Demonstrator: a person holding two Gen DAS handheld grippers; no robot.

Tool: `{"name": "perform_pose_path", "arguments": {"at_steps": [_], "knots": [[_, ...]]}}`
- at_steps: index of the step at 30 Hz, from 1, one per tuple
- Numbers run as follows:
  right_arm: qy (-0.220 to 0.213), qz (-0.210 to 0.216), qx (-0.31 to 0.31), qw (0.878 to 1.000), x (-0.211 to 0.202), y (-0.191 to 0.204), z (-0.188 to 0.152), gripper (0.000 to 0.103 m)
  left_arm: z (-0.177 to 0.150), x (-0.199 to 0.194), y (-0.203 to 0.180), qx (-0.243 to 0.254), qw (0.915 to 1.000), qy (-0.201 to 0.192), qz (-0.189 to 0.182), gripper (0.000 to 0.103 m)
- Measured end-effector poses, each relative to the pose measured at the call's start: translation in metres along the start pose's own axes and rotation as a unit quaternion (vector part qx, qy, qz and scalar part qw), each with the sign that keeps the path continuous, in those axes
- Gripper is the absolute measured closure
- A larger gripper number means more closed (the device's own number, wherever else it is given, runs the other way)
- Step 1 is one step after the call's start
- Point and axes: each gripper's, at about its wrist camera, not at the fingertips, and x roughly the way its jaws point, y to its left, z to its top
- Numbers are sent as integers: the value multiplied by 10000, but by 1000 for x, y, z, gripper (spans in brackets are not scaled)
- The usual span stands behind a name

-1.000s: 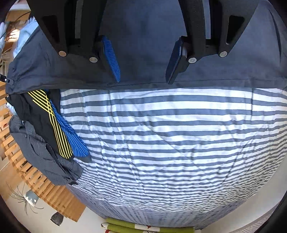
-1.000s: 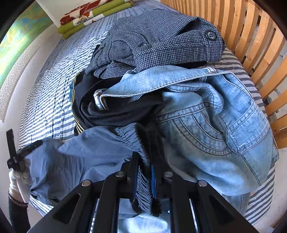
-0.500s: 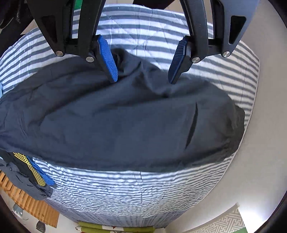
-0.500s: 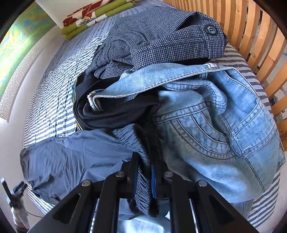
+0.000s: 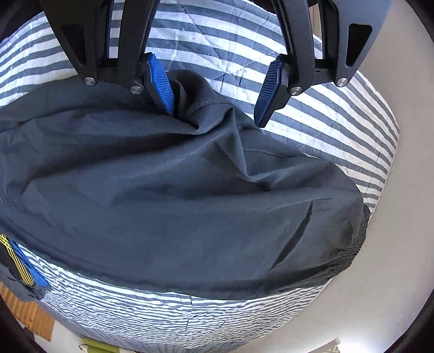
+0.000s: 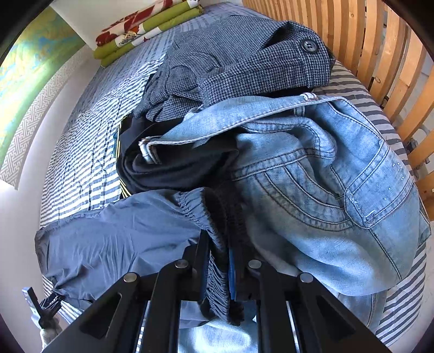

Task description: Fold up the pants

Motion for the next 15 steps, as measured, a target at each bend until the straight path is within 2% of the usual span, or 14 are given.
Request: {"name": "perform_pose_path", "arguments": {"at_steps": [1,2,3,5,12,15], "knots": [[-14,1,-20,10000,-1,1,0,92,2,1,0,-27,10000,-13,49,47],[-21,-4,-40,10000,-2,3,0,92,4,3,0,-35,9999,-10,125,60],[-21,-14,-71,10000,-3,4,-1,92,6,6,1,-59,9999,23,149,77],[-26,-50,-135,9999,-5,7,-2,92,6,9,6,-186,9998,78,-30,94],[-56,-76,-124,9999,-12,4,-5,93,-20,-20,22,-226,9989,-159,-376,98],[-63,9,-76,10000,-19,0,-5,93,-30,-51,37,-419,9960,-549,-573,98]]}}
